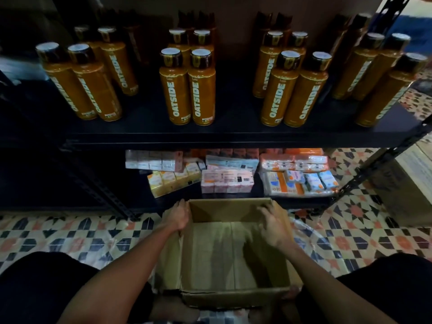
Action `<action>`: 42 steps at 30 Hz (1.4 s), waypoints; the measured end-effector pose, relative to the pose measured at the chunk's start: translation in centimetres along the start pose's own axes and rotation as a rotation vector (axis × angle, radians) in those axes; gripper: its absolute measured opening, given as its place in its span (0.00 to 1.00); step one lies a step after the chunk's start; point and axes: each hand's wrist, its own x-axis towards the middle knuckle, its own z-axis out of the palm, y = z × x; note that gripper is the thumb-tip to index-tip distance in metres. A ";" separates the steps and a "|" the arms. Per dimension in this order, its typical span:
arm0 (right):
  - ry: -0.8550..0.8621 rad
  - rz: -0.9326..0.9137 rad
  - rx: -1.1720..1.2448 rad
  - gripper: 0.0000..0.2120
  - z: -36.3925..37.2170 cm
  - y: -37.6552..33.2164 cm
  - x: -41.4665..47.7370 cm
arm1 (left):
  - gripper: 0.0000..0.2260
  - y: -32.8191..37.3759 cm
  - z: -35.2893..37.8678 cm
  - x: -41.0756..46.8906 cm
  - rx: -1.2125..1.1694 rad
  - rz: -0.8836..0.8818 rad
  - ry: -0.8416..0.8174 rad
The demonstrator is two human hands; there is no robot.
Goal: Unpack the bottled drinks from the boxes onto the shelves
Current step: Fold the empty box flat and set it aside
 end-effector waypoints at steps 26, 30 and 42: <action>-0.133 0.132 -0.256 0.37 -3.9 1.6 5.5 | 0.23 9.9 -9.0 0.5 -0.359 0.031 0.169; -0.155 0.153 -0.253 0.33 -3.8 1.5 5.9 | 0.16 9.0 -7.5 -1.3 -0.922 0.037 0.312; -0.130 0.210 -0.278 0.28 -4.3 2.3 5.1 | 0.33 1.0 4.2 -4.1 0.255 0.199 0.019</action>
